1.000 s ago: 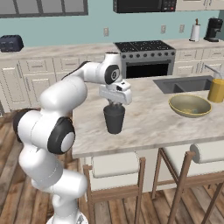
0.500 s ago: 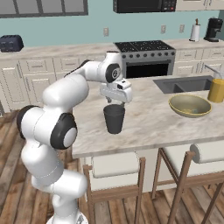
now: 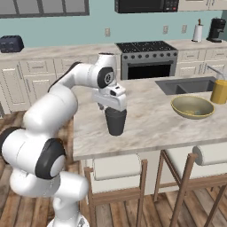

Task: There are two ice cubes in the ice bowl. Place both ice cubes in the glass cup.

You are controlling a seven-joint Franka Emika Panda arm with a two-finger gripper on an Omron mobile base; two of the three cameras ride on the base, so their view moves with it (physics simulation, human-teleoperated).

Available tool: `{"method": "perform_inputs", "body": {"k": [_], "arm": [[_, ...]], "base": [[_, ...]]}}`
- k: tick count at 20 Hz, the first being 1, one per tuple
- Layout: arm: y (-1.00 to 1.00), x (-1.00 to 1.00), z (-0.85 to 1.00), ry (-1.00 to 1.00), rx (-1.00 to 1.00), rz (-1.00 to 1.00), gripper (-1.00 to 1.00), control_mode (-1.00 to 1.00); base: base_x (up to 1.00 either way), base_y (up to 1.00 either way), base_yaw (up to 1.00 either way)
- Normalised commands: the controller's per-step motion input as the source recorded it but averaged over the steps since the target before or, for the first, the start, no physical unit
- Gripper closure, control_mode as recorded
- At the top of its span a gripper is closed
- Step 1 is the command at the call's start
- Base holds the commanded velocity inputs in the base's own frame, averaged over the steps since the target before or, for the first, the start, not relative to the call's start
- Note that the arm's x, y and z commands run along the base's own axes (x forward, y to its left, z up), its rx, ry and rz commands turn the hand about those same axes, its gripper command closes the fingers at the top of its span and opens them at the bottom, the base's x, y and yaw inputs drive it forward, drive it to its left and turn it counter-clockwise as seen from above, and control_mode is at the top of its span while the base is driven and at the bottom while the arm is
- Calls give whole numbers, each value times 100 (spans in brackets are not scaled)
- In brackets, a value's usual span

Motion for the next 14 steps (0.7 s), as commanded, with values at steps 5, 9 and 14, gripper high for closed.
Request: {"method": "perform_inputs", "body": {"k": [5, 9, 14], "arm": [[67, -69, 19, -9, 0, 0, -100, -100], [6, -6, 0, -1, 0, 0, -100, -100], [0, -52, -4, 0, 0, 2, -100, 100]], "base": [[0, 0, 0], [0, 0, 0], [-20, -1, 2]]}}
